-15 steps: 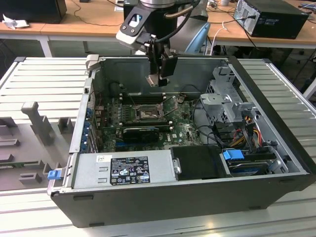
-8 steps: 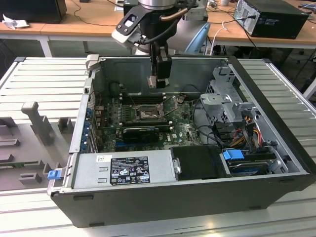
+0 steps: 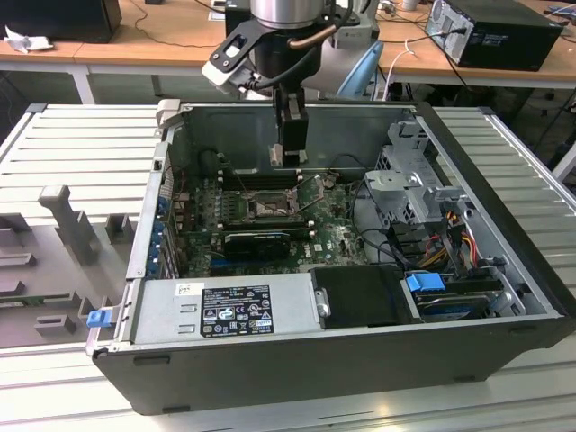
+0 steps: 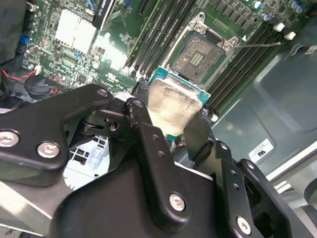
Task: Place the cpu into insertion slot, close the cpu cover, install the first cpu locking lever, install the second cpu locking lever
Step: 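Place the cpu into insertion slot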
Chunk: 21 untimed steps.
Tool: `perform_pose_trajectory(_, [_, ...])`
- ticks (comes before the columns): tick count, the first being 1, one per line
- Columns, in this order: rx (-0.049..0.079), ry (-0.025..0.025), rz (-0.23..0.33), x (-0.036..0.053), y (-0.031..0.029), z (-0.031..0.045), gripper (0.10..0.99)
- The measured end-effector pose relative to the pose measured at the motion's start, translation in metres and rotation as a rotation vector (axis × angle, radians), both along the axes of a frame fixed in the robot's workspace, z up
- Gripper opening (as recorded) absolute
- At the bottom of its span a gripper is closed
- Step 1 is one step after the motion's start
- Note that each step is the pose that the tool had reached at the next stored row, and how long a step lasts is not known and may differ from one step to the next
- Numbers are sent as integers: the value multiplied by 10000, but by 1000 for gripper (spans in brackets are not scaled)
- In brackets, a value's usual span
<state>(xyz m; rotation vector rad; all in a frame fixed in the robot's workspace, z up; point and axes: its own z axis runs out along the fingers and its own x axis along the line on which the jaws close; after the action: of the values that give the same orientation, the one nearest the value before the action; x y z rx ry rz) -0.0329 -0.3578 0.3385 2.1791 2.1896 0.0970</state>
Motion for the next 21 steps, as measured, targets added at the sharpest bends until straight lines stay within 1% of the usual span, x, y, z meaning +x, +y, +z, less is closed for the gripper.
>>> perform_pose_trajectory(6, [0,-1,0,0,0,-116,529])
perform_pose_trajectory(10, [-1,0,0,0,0,-156,529])
perform_pose_trajectory(21, [0,9,0,0,0,-231,529])
